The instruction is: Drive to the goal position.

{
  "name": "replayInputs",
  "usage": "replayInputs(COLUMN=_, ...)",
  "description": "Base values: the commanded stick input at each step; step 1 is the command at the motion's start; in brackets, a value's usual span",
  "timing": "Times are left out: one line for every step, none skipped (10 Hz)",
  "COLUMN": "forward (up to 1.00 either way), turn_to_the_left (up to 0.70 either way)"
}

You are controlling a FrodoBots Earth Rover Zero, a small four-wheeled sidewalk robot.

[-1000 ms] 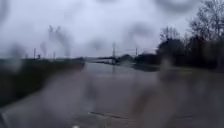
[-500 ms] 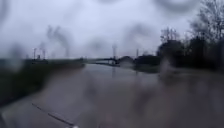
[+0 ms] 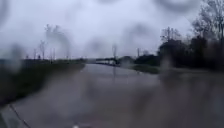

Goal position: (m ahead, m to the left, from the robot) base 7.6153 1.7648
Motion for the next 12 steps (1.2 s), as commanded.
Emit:
replayInputs(forward=0.70, turn_to_the_left=0.00)
replayInputs(forward=0.70, turn_to_the_left=0.00)
replayInputs(forward=0.70, turn_to_the_left=0.00)
replayInputs(forward=0.70, turn_to_the_left=0.00)
replayInputs(forward=0.70, turn_to_the_left=0.00)
replayInputs(forward=0.70, turn_to_the_left=0.00)
replayInputs(forward=0.70, turn_to_the_left=0.00)
replayInputs(forward=0.70, turn_to_the_left=0.00)
replayInputs(forward=0.70, turn_to_the_left=0.00)
replayInputs(forward=0.70, turn_to_the_left=0.00)
replayInputs(forward=0.70, turn_to_the_left=0.00)
replayInputs(forward=0.70, turn_to_the_left=0.00)
